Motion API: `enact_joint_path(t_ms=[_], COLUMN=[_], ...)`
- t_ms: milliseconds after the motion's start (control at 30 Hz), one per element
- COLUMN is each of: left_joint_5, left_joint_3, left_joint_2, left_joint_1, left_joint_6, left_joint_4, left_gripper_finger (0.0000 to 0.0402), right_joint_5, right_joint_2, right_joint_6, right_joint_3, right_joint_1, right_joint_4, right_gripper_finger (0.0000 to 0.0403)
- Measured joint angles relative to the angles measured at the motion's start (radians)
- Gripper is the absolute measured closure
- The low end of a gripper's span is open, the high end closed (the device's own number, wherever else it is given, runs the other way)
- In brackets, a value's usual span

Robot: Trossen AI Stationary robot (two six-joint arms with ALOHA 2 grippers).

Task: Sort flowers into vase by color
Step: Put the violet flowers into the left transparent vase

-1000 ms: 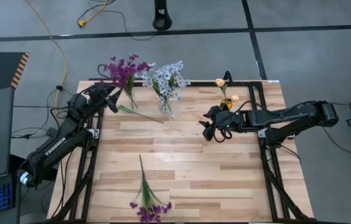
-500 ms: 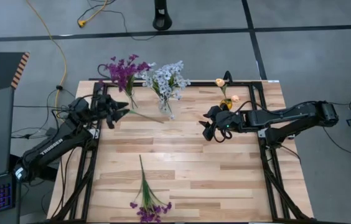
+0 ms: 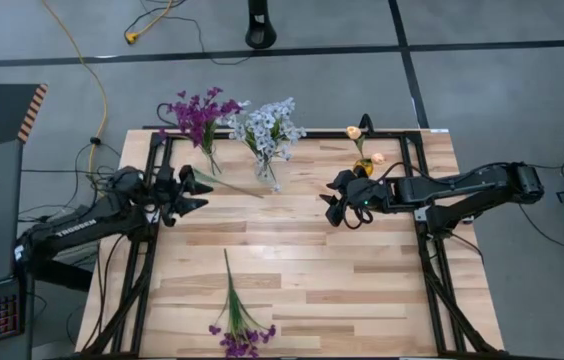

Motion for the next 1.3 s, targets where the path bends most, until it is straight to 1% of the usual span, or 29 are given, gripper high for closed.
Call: enact_joint_path(t_ms=[100, 267, 467, 600, 700, 800, 900, 1100, 1300], left_joint_5=[-0.043, -0.056, -0.069, -0.07, -0.107, -0.168, -0.193, -0.227, -0.271], left_joint_3=[0.0, 0.0, 0.004, 0.046, 0.098, 0.153, 0.201, 0.294, 0.377], left_joint_2=[0.0, 0.026, 0.108, 0.196, 0.273, 0.35, 0.43, 0.585, 0.737], left_joint_1=[-0.08, -0.214, -0.378, -0.491, -0.57, -0.637, -0.699, -0.805, -0.879], left_joint_6=[0.008, 0.058, 0.114, 0.215, 0.294, 0.368, 0.446, 0.566, 0.62], left_joint_4=[0.014, 0.015, 0.012, 0.011, -0.003, -0.074, -0.115, -0.192, -0.295], left_gripper_finger=[0.0198, 0.0198, 0.0198, 0.0198, 0.0198, 0.0198, 0.0198, 0.0198, 0.0198], right_joint_5=[0.0, -0.002, -0.003, -0.003, -0.003, -0.003, -0.003, -0.004, -0.004], right_joint_2=[0.0, 0.0, 0.0, 0.0, 0.0, 0.0, 0.0, 0.0, 0.0], right_joint_6=[0.0, 0.0, 0.0, 0.0, 0.0, 0.0, 0.0, 0.0, 0.0], right_joint_3=[0.0, 0.0, 0.0, 0.0, 0.0, 0.0, 0.0, 0.0, 0.0], right_joint_1=[0.0, 0.0, 0.0, 0.0, 0.0, 0.0, 0.001, 0.001, 0.001], right_joint_4=[0.0, 0.0, 0.0, 0.0, 0.0, 0.0, -0.001, -0.001, -0.005], right_gripper_finger=[0.0194, 0.0194, 0.0194, 0.0194, 0.0194, 0.0194, 0.0194, 0.0194, 0.0194])
